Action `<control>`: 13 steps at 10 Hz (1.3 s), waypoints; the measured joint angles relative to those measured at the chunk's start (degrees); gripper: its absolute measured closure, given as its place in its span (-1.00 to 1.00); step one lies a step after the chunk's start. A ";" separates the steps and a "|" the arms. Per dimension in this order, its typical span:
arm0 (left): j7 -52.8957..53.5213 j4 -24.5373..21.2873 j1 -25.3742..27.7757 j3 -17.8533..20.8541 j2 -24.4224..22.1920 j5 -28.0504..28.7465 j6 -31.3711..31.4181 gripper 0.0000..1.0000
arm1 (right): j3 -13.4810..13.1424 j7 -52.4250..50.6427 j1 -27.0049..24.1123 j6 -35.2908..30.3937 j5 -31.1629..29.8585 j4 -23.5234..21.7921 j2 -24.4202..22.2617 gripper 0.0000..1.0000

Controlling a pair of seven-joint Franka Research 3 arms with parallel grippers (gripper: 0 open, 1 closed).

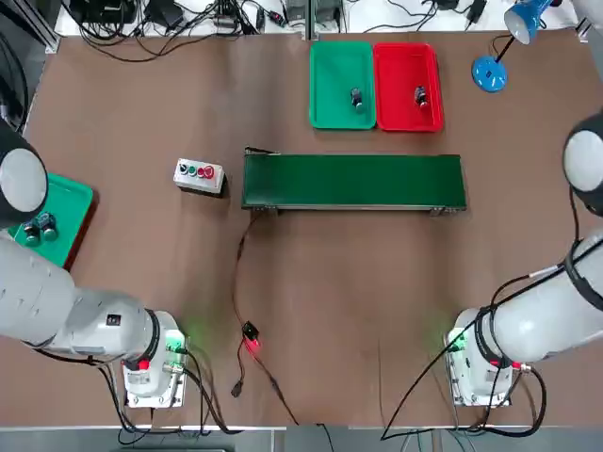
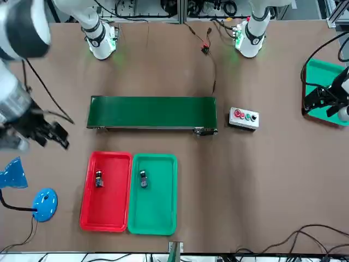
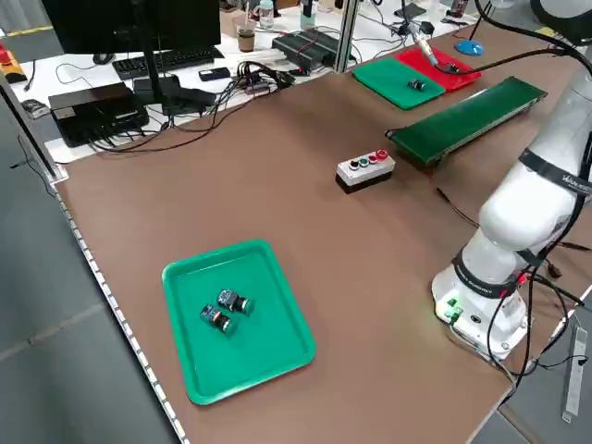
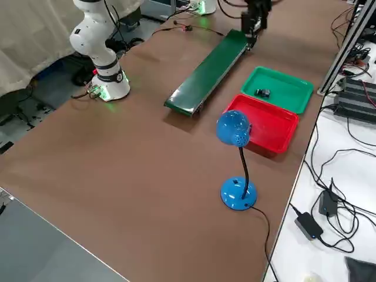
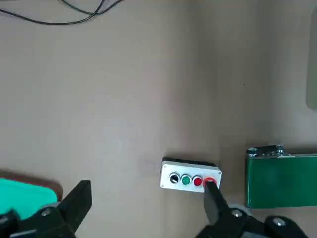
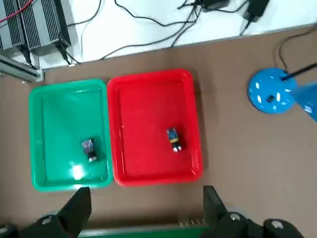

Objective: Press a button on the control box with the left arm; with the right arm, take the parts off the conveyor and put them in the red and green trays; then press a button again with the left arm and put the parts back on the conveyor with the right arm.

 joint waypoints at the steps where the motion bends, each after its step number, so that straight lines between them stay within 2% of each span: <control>1: 0.00 0.00 -0.02 -0.06 0.00 0.00 0.00 -1.00 | 0.09 -1.33 -0.67 -3.16 0.47 -0.13 -2.44 -0.99; 3: 0.00 0.00 -0.21 -0.20 0.00 0.00 0.00 -1.00 | 0.14 -7.41 -3.95 -11.43 4.72 -0.71 -7.03 -0.99; 4: 0.00 -0.01 -0.22 -0.21 0.00 0.00 -0.02 -1.00 | 0.16 -9.93 -5.82 -13.28 5.76 -1.61 -8.96 -0.99; 6: 0.00 -0.01 -0.18 -0.18 0.00 0.00 -0.04 -1.00 | 0.77 -12.97 -7.69 -13.32 6.10 -3.51 -10.48 -0.99; 10: 0.00 -0.01 -0.29 -0.28 0.00 0.00 -0.10 -1.00 | 0.90 -14.16 -9.58 -13.30 5.76 -4.69 -10.48 -0.99; 13: 0.00 0.00 -0.45 -0.37 -0.03 0.00 -1.20 -1.00 | 0.81 -17.70 -10.81 -13.49 -1.59 -4.65 -10.54 -0.99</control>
